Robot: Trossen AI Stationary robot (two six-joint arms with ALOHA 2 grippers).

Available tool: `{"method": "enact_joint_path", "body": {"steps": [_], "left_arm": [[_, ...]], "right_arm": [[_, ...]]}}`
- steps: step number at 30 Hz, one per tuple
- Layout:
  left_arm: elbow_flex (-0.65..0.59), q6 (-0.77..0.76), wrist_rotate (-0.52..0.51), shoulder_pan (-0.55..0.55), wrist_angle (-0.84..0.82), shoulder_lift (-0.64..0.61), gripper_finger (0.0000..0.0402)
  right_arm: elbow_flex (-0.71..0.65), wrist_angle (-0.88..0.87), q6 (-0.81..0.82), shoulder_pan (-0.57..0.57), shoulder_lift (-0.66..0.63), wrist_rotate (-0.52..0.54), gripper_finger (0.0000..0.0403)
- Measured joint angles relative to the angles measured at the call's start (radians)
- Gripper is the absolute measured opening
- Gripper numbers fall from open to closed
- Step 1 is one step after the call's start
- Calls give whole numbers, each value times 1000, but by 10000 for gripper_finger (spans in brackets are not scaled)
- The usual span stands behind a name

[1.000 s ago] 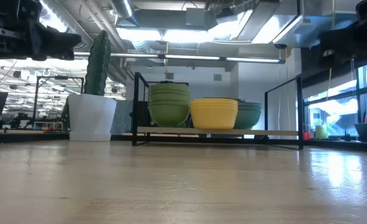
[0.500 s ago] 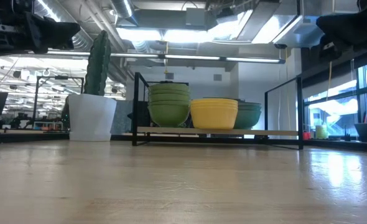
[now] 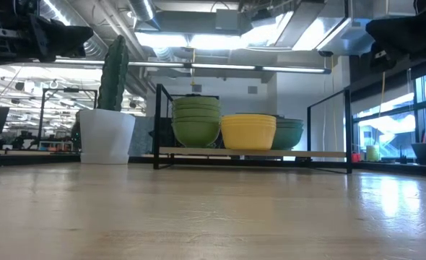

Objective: Pick & Place Mini bowls
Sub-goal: Return to Home Position

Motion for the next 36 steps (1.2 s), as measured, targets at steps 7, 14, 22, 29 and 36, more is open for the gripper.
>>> {"method": "enact_joint_path", "body": {"steps": [7,14,22,29,36], "left_arm": [[0,0,0,0,0,0,4],[0,0,0,0,0,0,10],[0,0,-1,0,0,0,5],[0,0,-1,0,0,0,4],[0,0,-1,0,0,0,4]], "right_arm": [[0,0,0,0,0,0,15],[0,0,0,0,0,0,13],[0,0,0,0,0,0,16],[0,0,0,0,0,0,16],[0,0,0,0,0,0,17]]}}
